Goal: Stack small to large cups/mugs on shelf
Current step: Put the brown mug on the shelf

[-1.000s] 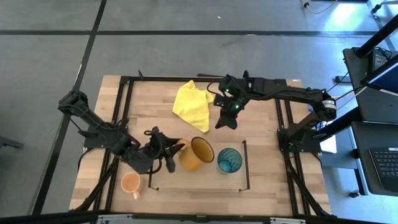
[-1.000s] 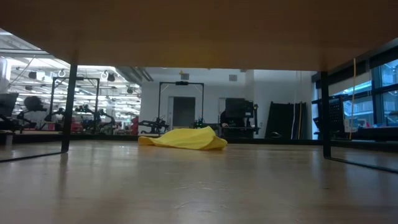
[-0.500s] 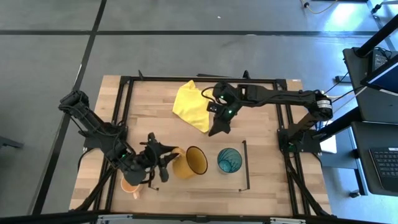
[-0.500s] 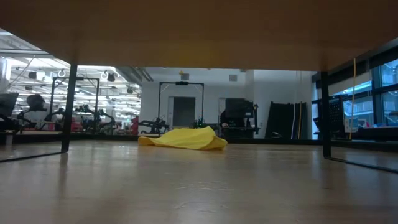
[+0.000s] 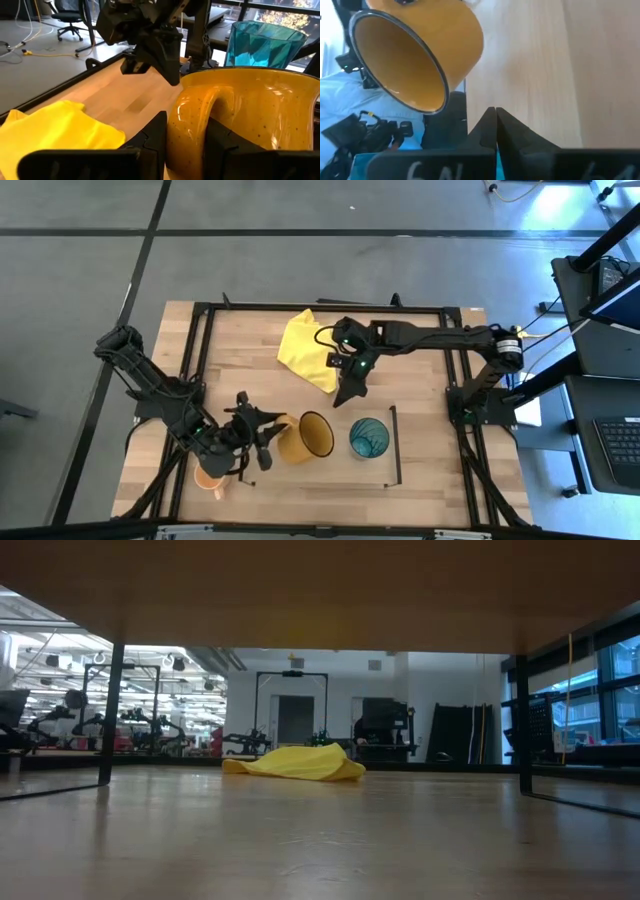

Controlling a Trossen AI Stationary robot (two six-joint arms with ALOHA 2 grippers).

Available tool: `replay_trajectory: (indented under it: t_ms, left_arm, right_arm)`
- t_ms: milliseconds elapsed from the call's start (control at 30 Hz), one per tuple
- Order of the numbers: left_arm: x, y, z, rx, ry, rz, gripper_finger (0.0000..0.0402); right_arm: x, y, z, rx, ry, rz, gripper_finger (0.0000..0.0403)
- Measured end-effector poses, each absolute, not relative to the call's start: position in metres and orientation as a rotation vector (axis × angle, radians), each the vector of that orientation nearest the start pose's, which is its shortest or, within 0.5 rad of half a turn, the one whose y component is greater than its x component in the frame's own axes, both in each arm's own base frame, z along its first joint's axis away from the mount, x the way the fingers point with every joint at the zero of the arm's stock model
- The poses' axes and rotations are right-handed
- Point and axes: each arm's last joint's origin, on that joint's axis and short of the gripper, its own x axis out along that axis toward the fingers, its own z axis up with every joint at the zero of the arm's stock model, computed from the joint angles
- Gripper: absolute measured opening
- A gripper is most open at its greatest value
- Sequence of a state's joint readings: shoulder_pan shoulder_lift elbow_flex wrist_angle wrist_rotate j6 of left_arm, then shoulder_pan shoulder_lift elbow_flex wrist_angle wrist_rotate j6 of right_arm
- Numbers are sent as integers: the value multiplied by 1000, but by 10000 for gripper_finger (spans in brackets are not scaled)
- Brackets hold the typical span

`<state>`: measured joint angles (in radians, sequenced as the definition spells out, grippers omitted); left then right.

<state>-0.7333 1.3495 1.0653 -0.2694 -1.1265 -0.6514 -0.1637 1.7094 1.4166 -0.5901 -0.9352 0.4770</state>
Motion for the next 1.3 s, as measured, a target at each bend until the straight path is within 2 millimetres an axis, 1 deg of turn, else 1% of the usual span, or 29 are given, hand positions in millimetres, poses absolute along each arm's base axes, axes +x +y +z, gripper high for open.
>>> replay_trajectory:
  t_ms: [300, 400, 667, 933, 1300]
  left_arm:
    - [234, -161, 308, -199, 195, 491, 73]
    - [236, -159, 307, -201, 194, 500, 73]
    - [245, -163, 303, -205, 185, 490, 73]
    - [249, -164, 300, -201, 180, 504, 73]
    - [253, -158, 301, -191, 173, 527, 70]
  right_arm:
    - [363, -26, 289, 897, 937, 626, 4]
    - [363, -24, 289, 889, 939, 635, 4]
    - [364, -19, 288, 854, 934, 637, 3]
    - [364, -16, 289, 846, 927, 656, 3]
    - [365, -11, 289, 823, 925, 667, 3]
